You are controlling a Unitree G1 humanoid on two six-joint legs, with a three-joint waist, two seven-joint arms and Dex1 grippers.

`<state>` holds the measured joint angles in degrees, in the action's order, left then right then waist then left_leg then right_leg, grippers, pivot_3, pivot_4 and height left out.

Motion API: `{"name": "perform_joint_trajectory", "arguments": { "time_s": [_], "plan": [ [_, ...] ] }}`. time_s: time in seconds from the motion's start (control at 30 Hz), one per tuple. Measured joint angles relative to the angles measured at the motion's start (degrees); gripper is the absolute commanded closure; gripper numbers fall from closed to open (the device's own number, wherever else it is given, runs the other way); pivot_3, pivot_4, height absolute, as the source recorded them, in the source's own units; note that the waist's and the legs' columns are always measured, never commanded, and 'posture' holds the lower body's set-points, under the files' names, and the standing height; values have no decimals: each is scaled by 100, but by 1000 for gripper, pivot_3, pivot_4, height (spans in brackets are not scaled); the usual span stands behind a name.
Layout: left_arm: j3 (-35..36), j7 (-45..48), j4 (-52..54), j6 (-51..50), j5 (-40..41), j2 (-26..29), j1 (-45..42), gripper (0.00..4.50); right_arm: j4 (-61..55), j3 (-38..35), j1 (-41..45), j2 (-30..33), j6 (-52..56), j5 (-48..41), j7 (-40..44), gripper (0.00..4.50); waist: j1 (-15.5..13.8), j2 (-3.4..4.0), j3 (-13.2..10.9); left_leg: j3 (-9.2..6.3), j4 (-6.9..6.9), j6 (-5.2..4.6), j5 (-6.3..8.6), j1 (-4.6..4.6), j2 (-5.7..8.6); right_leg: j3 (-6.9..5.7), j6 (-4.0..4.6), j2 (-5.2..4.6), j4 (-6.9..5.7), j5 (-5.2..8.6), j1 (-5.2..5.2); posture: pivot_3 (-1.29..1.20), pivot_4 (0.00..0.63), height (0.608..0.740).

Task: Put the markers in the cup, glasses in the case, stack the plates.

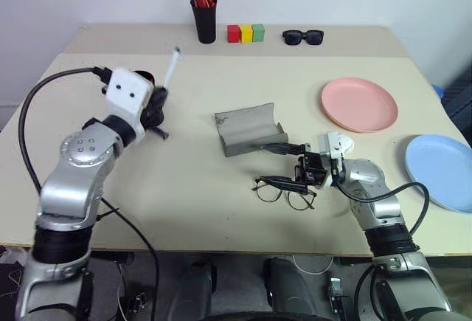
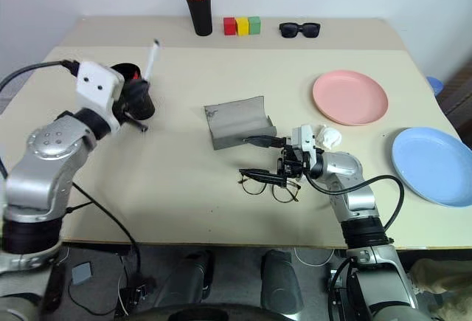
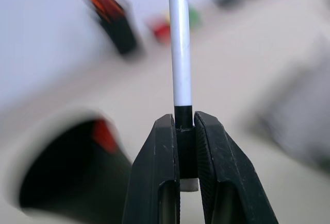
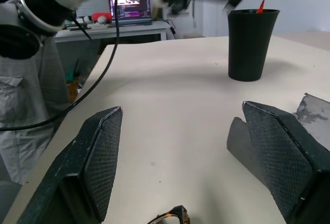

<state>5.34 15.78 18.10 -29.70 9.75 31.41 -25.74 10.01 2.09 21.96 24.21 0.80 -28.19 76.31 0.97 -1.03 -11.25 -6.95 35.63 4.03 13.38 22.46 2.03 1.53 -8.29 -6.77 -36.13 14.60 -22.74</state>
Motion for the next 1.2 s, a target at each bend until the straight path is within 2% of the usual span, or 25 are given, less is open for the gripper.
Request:
{"name": "perform_joint_trajectory", "arguments": {
  "time_s": [0.1,0.3,0.63,0.73,0.87,1.13,1.2],
  "plan": [
    [5,-832,-820,607,-569,-442,-393,4483,1,-7,29,-10,-5,8,-63,698,-18,-1,0,0,6,0,0,2,2,-1,-1,0,0,-1,3,0,150,740],
    [70,-1943,-1917,1545,-1303,-774,-720,4483,5,-16,34,-13,-43,44,-132,698,-8,-1,0,0,5,-1,0,1,2,-1,-3,0,-2,-1,1,0,150,740],
    [123,-2131,-2479,1907,-1425,-909,-779,4483,6,-16,74,-15,-56,49,-190,698,-6,-1,0,-1,6,-1,-1,2,2,-1,-3,1,-4,-1,1,0,150,740],
    [123,-2112,-2481,1902,-1425,-944,-779,3154,5,-16,93,-15,-55,49,-214,698,-7,-1,0,-1,6,-1,-1,1,2,-1,-3,1,-4,-1,1,0,150,740],
    [123,-2086,-2481,1889,-1423,-967,-774,1105,5,-16,92,-14,-53,49,-245,698,-4,-1,0,-1,6,-1,0,1,2,-1,-3,1,-4,-1,1,0,150,740],
    [58,-1637,-2176,1970,-1351,-999,-617,1105,-6,-16,61,14,51,125,-465,698,-9,-1,0,-1,7,-1,-1,2,2,-1,-3,1,-4,-1,2,0,150,740],
    [-128,-1060,-1706,1512,-1117,-937,-618,1105,-93,-18,-32,60,119,179,-589,698,-34,-1,0,-1,8,-1,-1,6,3,-3,-4,1,-4,-1,3,0,150,740]
  ]
}}
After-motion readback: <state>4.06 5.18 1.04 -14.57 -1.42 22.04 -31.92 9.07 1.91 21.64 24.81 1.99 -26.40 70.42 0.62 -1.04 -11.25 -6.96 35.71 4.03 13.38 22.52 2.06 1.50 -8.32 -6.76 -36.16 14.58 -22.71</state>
